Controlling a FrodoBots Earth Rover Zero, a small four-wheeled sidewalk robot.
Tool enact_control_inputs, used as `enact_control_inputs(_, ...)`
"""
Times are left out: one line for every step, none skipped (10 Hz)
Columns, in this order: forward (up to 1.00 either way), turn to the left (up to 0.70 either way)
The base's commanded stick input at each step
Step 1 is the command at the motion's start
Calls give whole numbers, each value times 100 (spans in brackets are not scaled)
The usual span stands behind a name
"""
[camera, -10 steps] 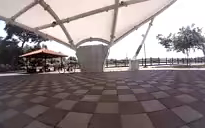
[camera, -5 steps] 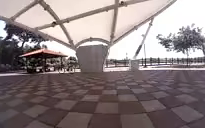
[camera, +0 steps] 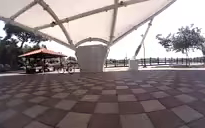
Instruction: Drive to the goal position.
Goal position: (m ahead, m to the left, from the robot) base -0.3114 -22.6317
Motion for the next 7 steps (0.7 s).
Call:
enact_control_inputs(0, -45)
enact_control_inputs(0, -45)
enact_control_inputs(0, -45)
enact_control_inputs(0, -45)
enact_control_inputs(0, -45)
enact_control_inputs(0, -45)
enact_control_inputs(0, -45)
